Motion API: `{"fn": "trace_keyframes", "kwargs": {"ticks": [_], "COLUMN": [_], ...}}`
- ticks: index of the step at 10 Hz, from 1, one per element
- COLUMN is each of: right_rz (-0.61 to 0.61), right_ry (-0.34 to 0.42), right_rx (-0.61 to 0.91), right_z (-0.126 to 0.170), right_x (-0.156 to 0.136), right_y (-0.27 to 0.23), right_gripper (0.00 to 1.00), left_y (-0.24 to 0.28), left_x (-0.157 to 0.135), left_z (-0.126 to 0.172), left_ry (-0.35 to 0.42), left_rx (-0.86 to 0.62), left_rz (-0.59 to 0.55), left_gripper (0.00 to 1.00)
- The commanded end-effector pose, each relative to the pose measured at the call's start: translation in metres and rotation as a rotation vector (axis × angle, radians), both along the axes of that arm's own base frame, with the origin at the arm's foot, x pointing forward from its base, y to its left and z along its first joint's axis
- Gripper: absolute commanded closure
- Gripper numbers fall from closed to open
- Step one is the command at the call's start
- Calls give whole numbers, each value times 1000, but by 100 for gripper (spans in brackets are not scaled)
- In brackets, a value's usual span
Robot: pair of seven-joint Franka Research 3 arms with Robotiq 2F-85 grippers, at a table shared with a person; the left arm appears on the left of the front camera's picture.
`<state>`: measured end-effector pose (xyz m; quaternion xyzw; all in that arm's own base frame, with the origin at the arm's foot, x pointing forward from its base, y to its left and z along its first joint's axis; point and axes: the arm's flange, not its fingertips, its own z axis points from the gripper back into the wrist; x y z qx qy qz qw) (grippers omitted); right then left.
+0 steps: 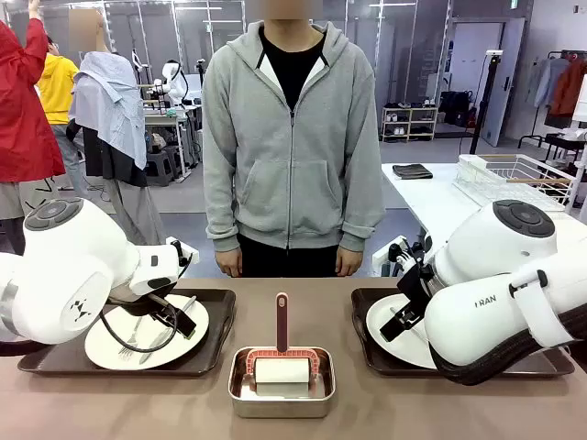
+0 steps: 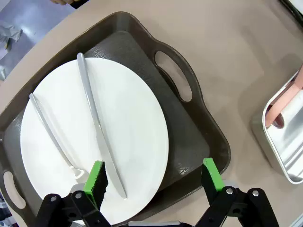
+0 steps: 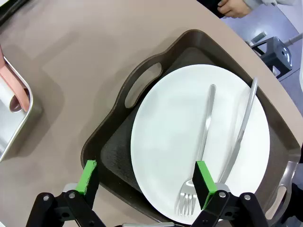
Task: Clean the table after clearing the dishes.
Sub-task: When the left (or right) Handle tray is removed, use the left hand (or right hand) to clean the left (or right) side of the table with the Lint Roller.
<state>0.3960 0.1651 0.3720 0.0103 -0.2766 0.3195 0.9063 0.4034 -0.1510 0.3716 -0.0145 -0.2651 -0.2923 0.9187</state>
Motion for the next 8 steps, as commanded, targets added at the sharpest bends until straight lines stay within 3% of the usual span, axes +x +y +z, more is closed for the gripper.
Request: {"fn": "trace_keyframes", "kwargs": {"ticks": [1,8], "right_rz": [0,0], "right_ry": [0,0], "right_rx": [0,0], "right_z": [0,0], "right_x": [0,0], "right_y": [0,0], "right_gripper": [0,0], "left_y": [0,0], "left_x": [0,0], "left_z": [0,0], "left_ry": [0,0], "left_rx": [0,0], "left_rz": [0,0], "left_gripper": [0,0]}}
